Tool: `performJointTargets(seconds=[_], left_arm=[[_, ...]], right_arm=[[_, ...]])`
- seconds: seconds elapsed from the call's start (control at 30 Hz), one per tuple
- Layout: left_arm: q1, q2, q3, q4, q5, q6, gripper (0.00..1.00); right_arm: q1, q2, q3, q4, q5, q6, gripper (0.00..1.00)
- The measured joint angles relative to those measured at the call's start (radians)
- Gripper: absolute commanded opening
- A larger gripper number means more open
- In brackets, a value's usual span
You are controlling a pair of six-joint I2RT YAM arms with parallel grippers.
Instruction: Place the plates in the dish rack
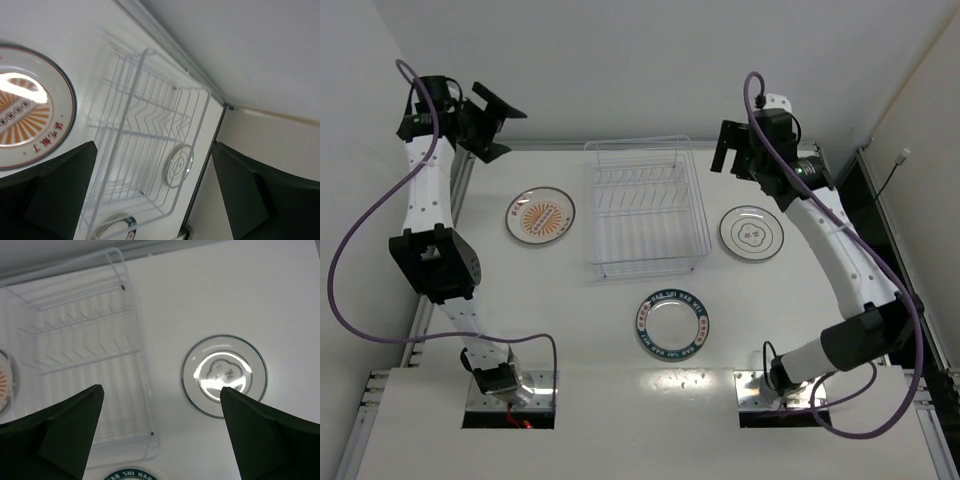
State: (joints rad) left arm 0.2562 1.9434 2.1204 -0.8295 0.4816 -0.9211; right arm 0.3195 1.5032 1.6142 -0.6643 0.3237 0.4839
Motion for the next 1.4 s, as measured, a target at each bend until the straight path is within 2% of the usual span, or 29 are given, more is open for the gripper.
performJointTargets(seconds=[0.13, 0.23, 0.4, 0.5, 0.63, 0.8, 0.9, 0.93, 1.0, 1.03, 1.13, 1.4], left_arm=[[-0.091, -0.027, -0.084, -0.023, 0.01, 0.031, 1.0], [-0.104, -0.025, -0.167, -0.064, 0.014, 0.04, 1.0], [-0.084, -0.025, -0.221, -0.104, 0.013, 0.045, 1.0], [-0.079, -0.025, -0.221, -0.097, 0.017, 0.045, 1.0], [-0.079, -0.025, -0.224, -0.096, 0.021, 0.045, 1.0], [-0.079, -0.025, -0.228, -0.097, 0.034, 0.045, 1.0], [-0.073, -0.025, -0.228, -0.097, 0.047, 0.045, 1.0], [-0.07, -0.025, -0.228, -0.097, 0.052, 0.044, 1.0], [-0.054, -0.024, -0.228, -0.097, 0.058, 0.043, 1.0], [-0.044, -0.024, -0.228, -0.097, 0.061, 0.043, 1.0], [-0.002, -0.016, -0.227, -0.094, 0.071, 0.038, 1.0], [0.064, 0.007, -0.227, -0.089, 0.072, 0.026, 1.0]], right_arm=[[-0.044, -0.04, -0.14, -0.015, 0.033, 0.038, 1.0], [-0.126, -0.039, -0.32, -0.015, -0.01, 0.1, 1.0], [-0.431, -0.129, -0.776, 0.175, -0.233, 0.269, 1.0], [-0.571, -0.181, -0.965, 0.274, -0.335, 0.385, 1.0], [-0.643, -0.113, -0.996, 0.372, -0.464, 0.484, 1.0], [-0.676, 0.089, -0.892, 0.438, -0.548, 0.532, 0.94], [-0.675, 0.186, -0.8, 0.468, -0.565, 0.553, 0.84], [-0.674, 0.22, -0.765, 0.469, -0.573, 0.563, 0.73], [-0.669, 0.289, -0.694, 0.472, -0.578, 0.578, 0.61], [-0.666, 0.322, -0.66, 0.461, -0.581, 0.584, 0.41], [-0.652, 0.378, -0.61, 0.431, -0.557, 0.599, 0.0], [-0.604, 0.315, -0.526, 0.284, -0.435, 0.61, 0.0]])
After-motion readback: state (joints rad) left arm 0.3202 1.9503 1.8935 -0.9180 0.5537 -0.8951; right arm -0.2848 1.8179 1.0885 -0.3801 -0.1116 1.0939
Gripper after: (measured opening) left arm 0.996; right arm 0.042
